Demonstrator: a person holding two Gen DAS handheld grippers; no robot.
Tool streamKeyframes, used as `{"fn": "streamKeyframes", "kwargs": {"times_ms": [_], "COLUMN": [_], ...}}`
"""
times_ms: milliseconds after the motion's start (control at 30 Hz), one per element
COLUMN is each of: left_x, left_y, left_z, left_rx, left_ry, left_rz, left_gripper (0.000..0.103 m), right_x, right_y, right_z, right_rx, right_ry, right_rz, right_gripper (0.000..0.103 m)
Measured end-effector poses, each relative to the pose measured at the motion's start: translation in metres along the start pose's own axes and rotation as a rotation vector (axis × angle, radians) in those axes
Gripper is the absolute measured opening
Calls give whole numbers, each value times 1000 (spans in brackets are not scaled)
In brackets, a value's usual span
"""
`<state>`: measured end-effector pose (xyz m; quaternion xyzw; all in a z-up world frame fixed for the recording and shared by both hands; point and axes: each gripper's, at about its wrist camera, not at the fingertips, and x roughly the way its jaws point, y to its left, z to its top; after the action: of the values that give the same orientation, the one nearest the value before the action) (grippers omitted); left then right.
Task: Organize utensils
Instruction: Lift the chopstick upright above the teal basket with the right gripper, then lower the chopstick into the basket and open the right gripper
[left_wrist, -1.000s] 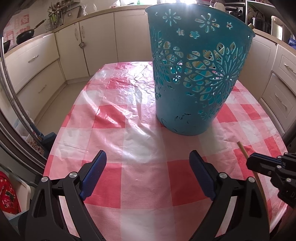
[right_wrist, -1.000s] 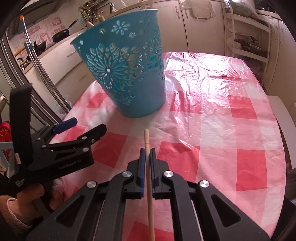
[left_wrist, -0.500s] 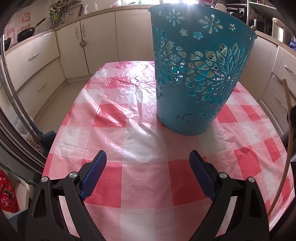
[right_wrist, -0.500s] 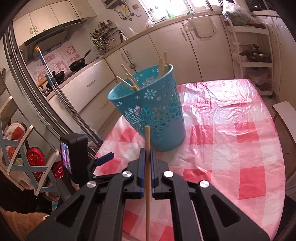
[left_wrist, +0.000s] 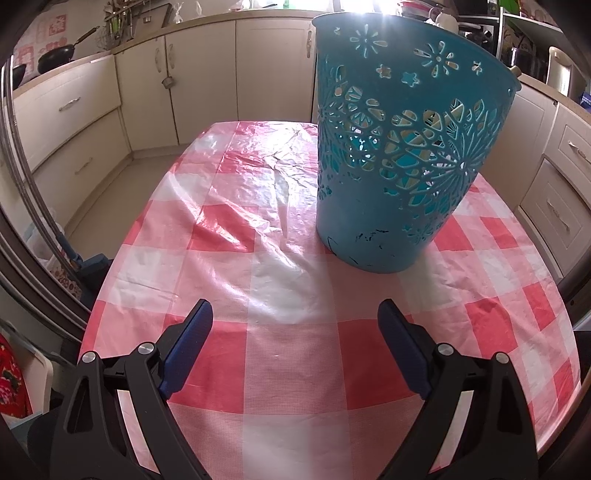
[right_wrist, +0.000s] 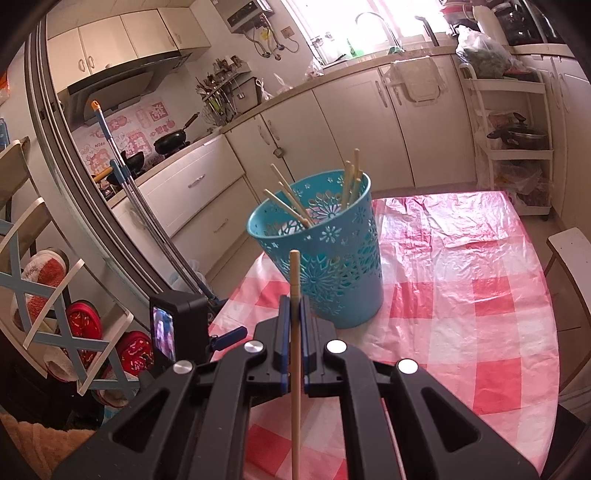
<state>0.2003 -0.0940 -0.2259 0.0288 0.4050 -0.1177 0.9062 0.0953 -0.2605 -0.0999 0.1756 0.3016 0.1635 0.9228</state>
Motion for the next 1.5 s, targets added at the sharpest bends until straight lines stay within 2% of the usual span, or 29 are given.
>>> {"fn": "streamKeyframes", "kwargs": {"times_ms": [200,400,667,800,967,1133,1333,1500], "left_x": [0,-1,0,0,1,2,1,0], "left_y": [0,0,0,-1,2,5,4,5], "left_z": [0,0,0,1,1,2,1,1], "left_rx": [-2,0,-4,-6,-22,-41,-31,-37], "left_ry": [-1,-2,-1,-1,0,3,-4,-4], "left_rz": [0,-1,-3,-7,-19,-31,-28,-28], "left_gripper": [87,87,87,87,87,87,87,88], "right_x": [-25,-46,-46,-31,3,34,57,73], "right_y": [20,39,45,44,38,31,22,17], "right_z": [32,75,124,134,127,110,87,73], "right_rx": [-30,-69,-48,-60,-97,-135,-166,-192], "right_ry": [-96,-246,-480,-544,-535,-482,-406,-329], "right_rz": [54,81,17,-48,-152,-226,-276,-285], "right_gripper": [6,6,6,6,6,6,6,6]}}
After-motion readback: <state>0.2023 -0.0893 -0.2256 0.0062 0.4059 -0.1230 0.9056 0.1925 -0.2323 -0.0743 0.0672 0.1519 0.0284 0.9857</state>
